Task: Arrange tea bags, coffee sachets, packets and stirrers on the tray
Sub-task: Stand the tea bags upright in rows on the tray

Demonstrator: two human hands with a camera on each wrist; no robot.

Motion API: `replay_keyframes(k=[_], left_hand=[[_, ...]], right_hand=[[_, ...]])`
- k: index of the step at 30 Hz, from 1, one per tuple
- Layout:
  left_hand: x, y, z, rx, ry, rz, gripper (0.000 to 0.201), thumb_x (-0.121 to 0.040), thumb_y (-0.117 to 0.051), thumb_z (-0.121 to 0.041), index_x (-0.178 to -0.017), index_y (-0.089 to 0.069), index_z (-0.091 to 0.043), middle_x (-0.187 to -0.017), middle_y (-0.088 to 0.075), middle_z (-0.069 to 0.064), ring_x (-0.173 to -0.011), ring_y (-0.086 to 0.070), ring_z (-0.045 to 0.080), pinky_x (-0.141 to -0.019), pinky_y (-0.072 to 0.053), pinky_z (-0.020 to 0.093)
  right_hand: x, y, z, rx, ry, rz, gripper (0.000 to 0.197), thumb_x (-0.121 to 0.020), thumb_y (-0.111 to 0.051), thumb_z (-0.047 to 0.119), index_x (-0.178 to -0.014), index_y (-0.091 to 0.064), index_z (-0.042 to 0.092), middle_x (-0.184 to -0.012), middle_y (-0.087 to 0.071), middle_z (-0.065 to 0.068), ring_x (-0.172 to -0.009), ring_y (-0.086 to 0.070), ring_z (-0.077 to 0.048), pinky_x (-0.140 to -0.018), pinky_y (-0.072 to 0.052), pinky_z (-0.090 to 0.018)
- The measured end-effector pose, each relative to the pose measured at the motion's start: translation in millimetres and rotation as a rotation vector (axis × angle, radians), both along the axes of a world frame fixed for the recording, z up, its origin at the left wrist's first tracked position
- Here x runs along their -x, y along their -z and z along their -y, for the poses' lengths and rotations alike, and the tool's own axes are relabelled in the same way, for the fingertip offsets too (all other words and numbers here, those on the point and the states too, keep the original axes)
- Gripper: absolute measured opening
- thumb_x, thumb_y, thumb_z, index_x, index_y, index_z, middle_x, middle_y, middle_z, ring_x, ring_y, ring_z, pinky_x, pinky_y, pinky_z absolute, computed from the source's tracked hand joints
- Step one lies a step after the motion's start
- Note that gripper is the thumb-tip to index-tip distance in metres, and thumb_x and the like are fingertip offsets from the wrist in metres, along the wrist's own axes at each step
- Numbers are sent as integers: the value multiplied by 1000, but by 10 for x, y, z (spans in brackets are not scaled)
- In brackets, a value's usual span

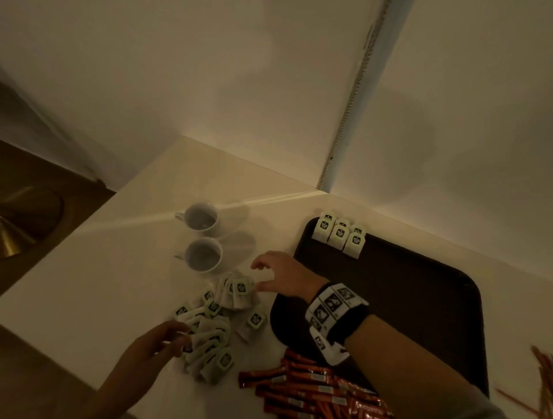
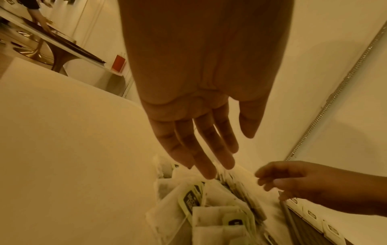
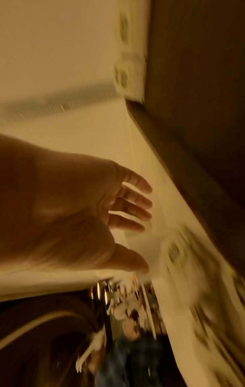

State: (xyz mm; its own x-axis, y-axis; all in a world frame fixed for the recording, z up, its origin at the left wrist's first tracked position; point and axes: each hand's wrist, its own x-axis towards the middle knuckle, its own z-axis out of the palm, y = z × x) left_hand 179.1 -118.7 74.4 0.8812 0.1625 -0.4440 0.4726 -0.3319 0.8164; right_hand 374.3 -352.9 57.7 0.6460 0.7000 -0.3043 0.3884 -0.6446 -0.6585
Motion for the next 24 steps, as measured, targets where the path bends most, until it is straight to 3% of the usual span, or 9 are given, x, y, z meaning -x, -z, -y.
replay_keyframes(k=[4, 9, 15, 16, 18, 19, 20, 21, 24], left_hand=[[112, 15, -28, -6, -5, 25, 18, -91, -56, -3, -95, -65, -19, -88, -72, -10, -67, -66, 9, -59, -47, 12], [290, 6, -116, 24, -28, 51, 34, -92, -55, -9, -89, -67, -40, -90, -72, -4, -72, -67, 13, -66, -48, 21], [393, -17, -200, 12, 5, 95, 41, -93, -54, -12, -91, -62, -52, -94, -71, -9, -74, -67, 10, -66, -50, 18], [391, -32, -203, 13, 1, 114, 35, -93, -55, -18, -92, -62, -52, -95, -71, -9, -75, -67, 10, -66, -50, 18], [368, -80, -175, 35, -9, 122, 11, -86, -57, -49, -95, -62, -52, -96, -70, -9, -77, -67, 10, -67, -50, 18], [338, -79, -167, 26, 4, 148, 21, -80, -56, -63, -96, -62, -51, -97, -69, -11, -79, -66, 8, -68, -50, 18], [293, -86, -148, 11, 7, 161, 23, -78, -57, -63, -97, -61, -51, -99, -68, -14, -81, -66, 6, -69, -50, 18], [224, -91, -120, 19, -3, 183, 14, -82, -62, -51, -96, -61, -49, -100, -67, -18, -84, -65, 4, -70, -50, 19], [-53, -101, -7, 89, 5, 215, 35, -85, -68, -17, -103, -58, -45, -109, -63, -21, -103, -58, -1, -73, -48, 11]], right_hand=[[229, 227, -396, 106, -4, 34, 66, -74, -77, 32, -130, -46, 13, -128, -46, -8, -117, -42, -24, -97, -38, -35], [345, 334, -484, 96, 60, 79, 55, -70, -79, 30, -115, -51, 14, -117, -48, -6, -107, -45, -23, -89, -43, -34], [358, 312, -455, -1, 72, 125, 38, -75, -76, 29, -103, -62, 9, -104, -56, -8, -94, -48, -18, -77, -37, -25], [356, 304, -444, -34, 70, 91, 35, -75, -76, 28, -99, -63, 7, -98, -58, -8, -89, -49, -16, -72, -36, -22], [343, 272, -412, -92, 69, 4, 29, -75, -77, 23, -93, -65, 4, -89, -60, -5, -82, -51, -12, -65, -35, -13], [335, 243, -394, -106, 65, -23, 27, -76, -77, 21, -92, -64, 4, -87, -60, -3, -80, -52, -11, -63, -35, -8], [326, 205, -377, -114, 56, -34, 25, -76, -77, 19, -90, -64, 3, -86, -60, -3, -80, -53, -10, -63, -34, -4], [315, 153, -362, -122, 41, -41, 22, -77, -76, 18, -89, -63, 4, -85, -60, -2, -79, -52, -10, -63, -34, -2], [279, -98, -326, -144, -9, -58, 18, -77, -76, 18, -84, -60, 14, -79, -56, 7, -73, -50, -5, -65, -35, -3]])
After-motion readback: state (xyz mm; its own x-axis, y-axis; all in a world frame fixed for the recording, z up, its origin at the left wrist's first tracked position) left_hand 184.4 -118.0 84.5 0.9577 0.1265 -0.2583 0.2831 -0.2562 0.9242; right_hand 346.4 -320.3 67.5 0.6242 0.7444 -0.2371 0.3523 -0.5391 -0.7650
